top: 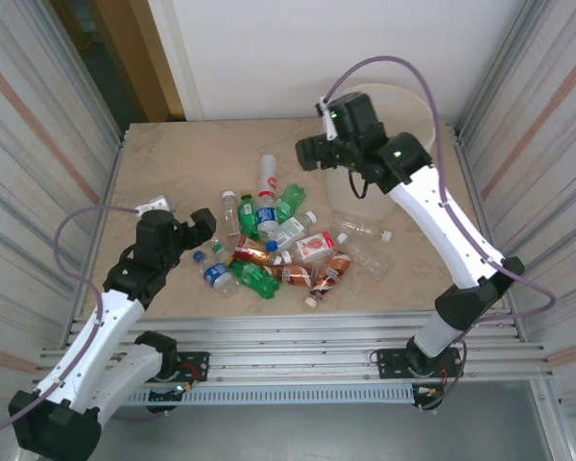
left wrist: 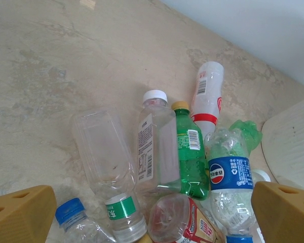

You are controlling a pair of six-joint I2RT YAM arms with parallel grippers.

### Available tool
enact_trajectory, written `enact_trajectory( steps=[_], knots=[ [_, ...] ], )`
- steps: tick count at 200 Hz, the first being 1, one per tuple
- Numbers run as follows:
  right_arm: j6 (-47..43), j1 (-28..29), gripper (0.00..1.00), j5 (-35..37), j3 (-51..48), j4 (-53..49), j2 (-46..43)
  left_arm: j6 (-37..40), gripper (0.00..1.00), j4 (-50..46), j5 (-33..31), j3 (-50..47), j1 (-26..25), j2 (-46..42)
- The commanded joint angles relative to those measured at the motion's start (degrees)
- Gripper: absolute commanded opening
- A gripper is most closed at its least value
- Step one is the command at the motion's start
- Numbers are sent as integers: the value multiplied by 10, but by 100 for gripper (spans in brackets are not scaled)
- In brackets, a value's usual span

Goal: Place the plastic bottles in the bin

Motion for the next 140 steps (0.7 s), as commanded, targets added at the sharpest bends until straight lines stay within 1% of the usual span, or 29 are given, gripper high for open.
enact_trajectory(
  steps=[1,24,43,81,140],
  knots=[
    [55,40,93,15,-8,7,29,-12,99,13,-12,-5,6,-10],
    [90,67,93,-13,-13,2,72,-20,99,12,-16,-9,7,-10],
    [116,76,92,-47,-25,10,104,-22,99,9,-20,-12,7,-9],
    [152,78,91,-95,-38,17,167,-26,99,14,-18,-14,7,-4],
    [171,77,90,-132,-40,43,244,-25,99,15,-11,-17,9,3]
  ],
)
